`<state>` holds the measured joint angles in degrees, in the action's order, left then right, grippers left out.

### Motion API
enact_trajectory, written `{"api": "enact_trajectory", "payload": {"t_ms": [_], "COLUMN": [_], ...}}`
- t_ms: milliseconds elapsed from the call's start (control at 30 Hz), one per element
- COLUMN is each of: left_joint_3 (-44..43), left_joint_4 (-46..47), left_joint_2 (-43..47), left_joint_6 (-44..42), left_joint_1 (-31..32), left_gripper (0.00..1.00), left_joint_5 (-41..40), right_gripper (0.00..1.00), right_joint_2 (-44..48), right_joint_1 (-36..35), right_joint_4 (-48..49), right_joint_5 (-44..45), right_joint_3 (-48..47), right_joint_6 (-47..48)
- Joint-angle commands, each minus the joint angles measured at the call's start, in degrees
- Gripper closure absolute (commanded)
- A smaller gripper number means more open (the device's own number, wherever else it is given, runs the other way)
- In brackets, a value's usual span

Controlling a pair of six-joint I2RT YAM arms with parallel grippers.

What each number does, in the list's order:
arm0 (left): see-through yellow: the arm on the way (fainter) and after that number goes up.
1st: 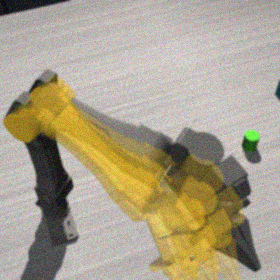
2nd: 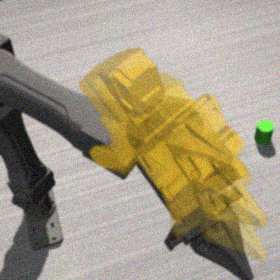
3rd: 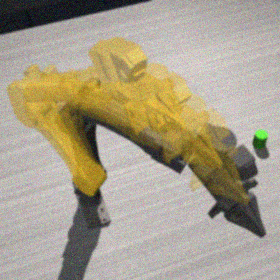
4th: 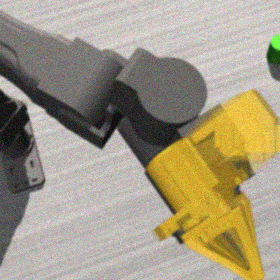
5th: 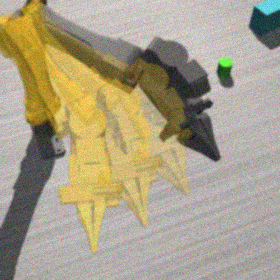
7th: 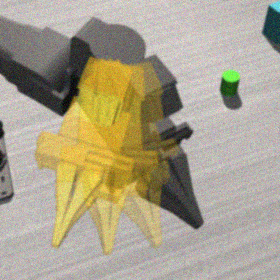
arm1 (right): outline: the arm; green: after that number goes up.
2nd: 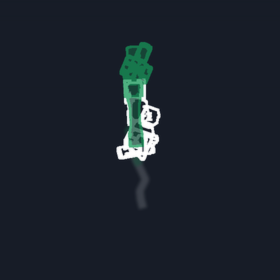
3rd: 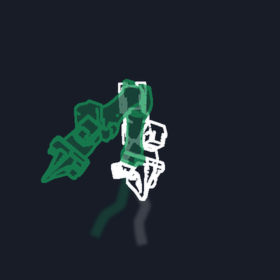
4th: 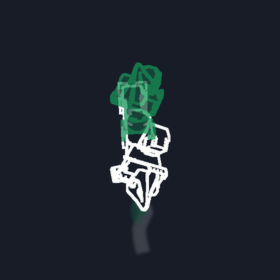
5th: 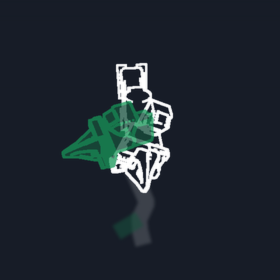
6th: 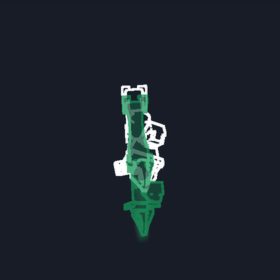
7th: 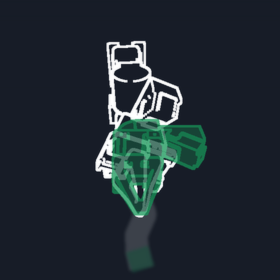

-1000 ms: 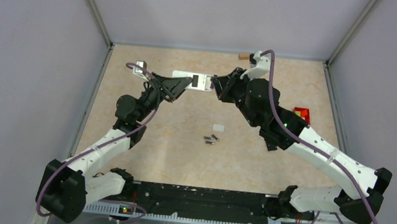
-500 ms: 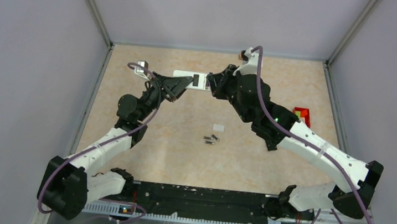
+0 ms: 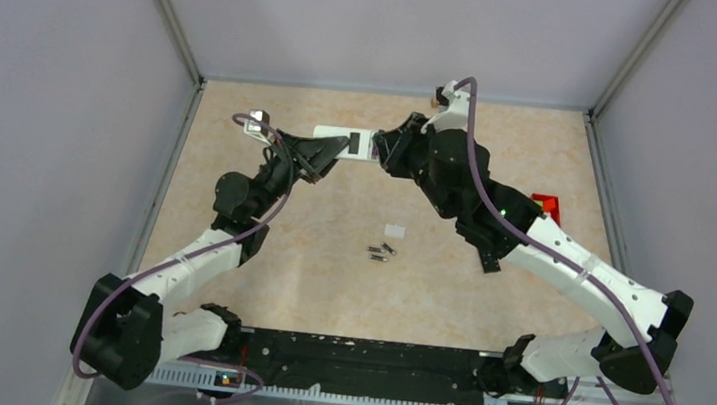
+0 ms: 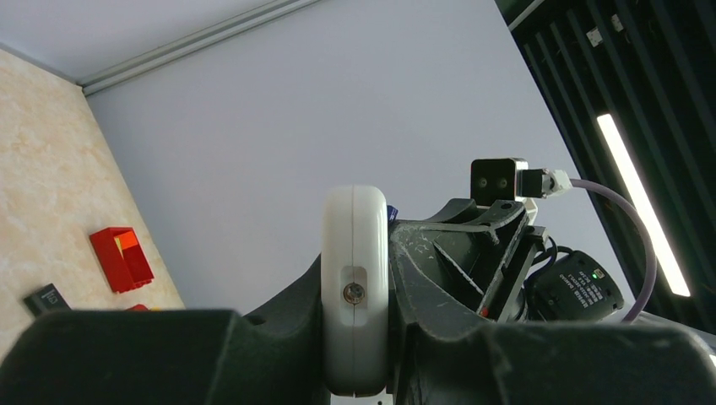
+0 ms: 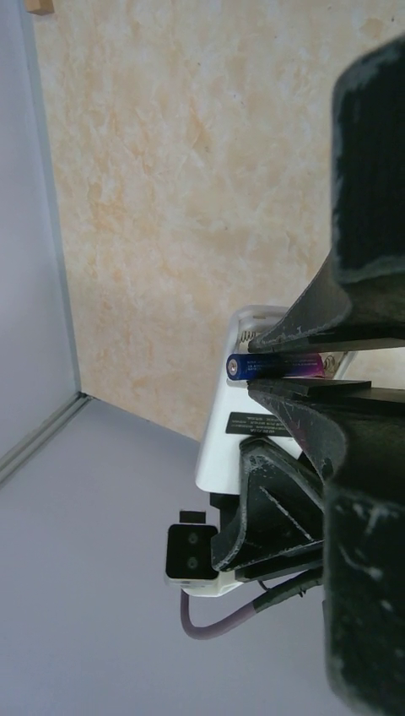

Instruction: Load the batteries into the remote control

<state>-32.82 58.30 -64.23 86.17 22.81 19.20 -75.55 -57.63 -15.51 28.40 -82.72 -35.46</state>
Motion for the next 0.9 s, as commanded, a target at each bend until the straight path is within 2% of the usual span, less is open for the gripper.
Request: {"api": "enact_trajectory", "payload": {"t_ms": [0,200,433,767,867], "left_joint_3": [-0.14,-0.05,-0.13,-0.22,-0.22], "left_joint_4": [7.78,7.50,7.09,6.82,6.83], "left_joint_2": [-0.54,-0.12,-0.11,-0.02,0.08], "left_joint_6": [1.88,1.48,1.19,0.71,0.03], "left_joint_1": [0.14,0.13,0.12,0.13,0.13], "left_gripper": [1.00,1.00,1.00,1.00,1.00], "left_joint_5": [-0.73,-0.79,-0.83,-1.09,-1.56], "right_gripper": [0.83,0.81,0.62,0.58,0.52], "right_joint_2": [-1.05,-1.87,-1.82,-0.51,0.76], "right_joint_1": [-0.23,-0.21,-0.21,-0.21,-0.23], "right_joint_4": [-1.86,-2.77,-4.08,-4.40,-2.84], "right_joint_5": [-0.75,-1.45,-1.19,-0.49,-2.26], "right_joint_3": [-3.47,-4.63,-5.90,-6.67,-6.20], "right_joint_6": [-0.30,0.00,0.13,-0.03,-0.30]}}
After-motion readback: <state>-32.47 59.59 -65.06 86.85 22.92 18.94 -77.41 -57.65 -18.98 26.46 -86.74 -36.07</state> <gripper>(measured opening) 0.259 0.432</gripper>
